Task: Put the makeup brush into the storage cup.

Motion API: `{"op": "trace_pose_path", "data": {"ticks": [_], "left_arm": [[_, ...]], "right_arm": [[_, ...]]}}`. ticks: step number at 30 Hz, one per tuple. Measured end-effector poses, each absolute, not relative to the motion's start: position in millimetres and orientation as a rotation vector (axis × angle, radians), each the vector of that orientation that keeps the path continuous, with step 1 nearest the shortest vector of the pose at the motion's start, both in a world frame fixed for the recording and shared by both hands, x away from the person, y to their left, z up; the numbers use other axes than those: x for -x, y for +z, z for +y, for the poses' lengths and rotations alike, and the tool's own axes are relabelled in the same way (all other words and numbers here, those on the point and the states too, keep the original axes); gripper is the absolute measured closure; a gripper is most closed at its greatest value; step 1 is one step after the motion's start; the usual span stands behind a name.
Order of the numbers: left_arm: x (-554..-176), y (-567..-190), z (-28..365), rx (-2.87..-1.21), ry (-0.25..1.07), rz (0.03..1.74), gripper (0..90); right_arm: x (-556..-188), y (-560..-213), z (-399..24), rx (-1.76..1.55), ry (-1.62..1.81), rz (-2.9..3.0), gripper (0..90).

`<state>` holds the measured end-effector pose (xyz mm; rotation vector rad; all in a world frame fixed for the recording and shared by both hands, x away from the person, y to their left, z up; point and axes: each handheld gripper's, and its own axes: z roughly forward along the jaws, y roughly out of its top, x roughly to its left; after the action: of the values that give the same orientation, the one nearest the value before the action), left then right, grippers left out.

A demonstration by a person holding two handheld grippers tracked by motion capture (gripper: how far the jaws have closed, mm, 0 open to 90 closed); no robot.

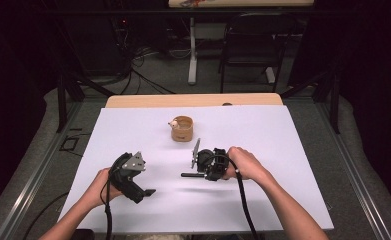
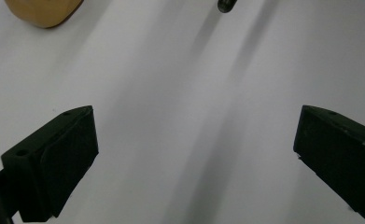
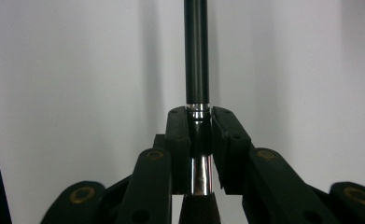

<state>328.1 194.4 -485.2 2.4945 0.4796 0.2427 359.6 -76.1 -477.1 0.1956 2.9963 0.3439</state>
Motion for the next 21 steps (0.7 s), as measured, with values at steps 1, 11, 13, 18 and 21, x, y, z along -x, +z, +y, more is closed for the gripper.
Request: {"op": "trace_pose_path", "data": {"ticks": [1,11,13,18,21], "left_arm": [[-330.3,-483.3,191.0,-2.506,0.241,0.472,0.0],[-342.8,-475.1,161.3,-2.596,0.225,0.383,0.5],[-344.8,-474.9,156.9,-2.605,0.226,0.372,2.3],[-349.5,-478.5,145.2,-2.623,0.194,0.326,7.6],[-352.5,-481.5,139.2,-2.646,0.184,0.307,9.4]], "right_arm": [[-359.2,-477.1,-76.0,-0.195,0.343,2.996,77.0],[-357.1,-476.1,-75.1,-0.175,0.347,2.995,77.2],[-356.8,-476.8,-75.1,-0.165,0.345,2.998,77.2],[-355.9,-476.7,-74.9,-0.155,0.349,3.001,77.2],[-354.9,-475.7,-74.8,-0.155,0.348,2.998,77.2]]}}
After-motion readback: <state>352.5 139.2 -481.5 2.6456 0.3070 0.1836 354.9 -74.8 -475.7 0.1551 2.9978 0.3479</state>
